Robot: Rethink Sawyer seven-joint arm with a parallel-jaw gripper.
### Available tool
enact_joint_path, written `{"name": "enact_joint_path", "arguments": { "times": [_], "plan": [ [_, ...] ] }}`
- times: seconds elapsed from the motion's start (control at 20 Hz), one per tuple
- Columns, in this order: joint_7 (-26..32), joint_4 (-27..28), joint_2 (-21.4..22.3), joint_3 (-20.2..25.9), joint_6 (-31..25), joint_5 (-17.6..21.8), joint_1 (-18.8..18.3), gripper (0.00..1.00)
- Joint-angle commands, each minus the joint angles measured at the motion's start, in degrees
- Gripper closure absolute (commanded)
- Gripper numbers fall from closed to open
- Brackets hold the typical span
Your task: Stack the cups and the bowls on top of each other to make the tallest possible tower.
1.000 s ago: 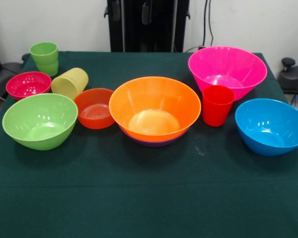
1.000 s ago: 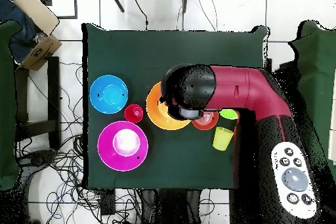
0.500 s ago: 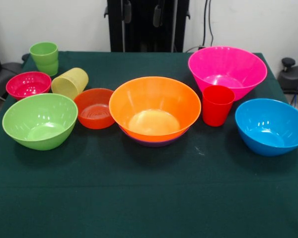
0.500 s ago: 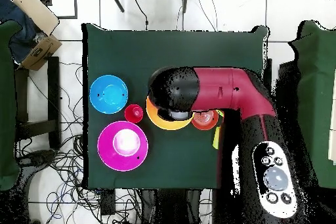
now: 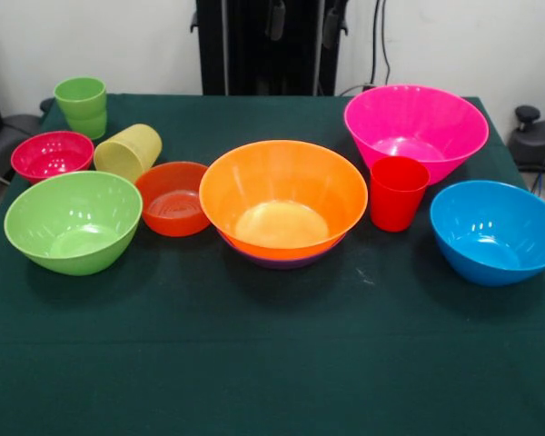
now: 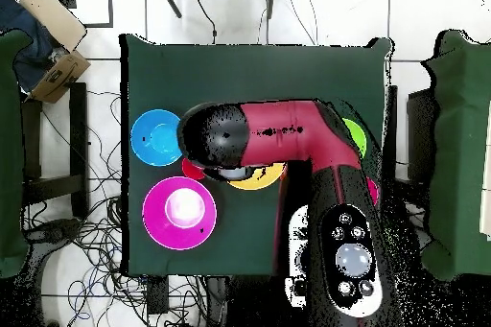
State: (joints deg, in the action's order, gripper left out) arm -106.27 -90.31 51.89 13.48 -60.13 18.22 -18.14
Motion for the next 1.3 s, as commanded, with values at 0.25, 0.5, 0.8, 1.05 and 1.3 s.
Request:
{"name": "enact_joint_path", "arguments": {
  "times": [0.25, 0.5, 0.8, 1.05, 1.3],
  "plan": [
    [-13.35, 0.96, -3.67, -4.0, 0.3, 0.11, 4.8, 0.0],
    [-12.87, 1.24, -4.08, -5.02, 0.75, -0.26, 5.75, 0.0],
    [-13.52, 1.7, -4.58, -5.6, 1.08, -0.55, 6.79, 0.0],
    [-14.39, 1.38, -5.72, -5.97, 3.43, -1.58, 6.52, 0.0],
    [-11.2, 2.31, -5.49, -5.78, 1.51, -1.46, 6.77, 0.0]
  ]
}}
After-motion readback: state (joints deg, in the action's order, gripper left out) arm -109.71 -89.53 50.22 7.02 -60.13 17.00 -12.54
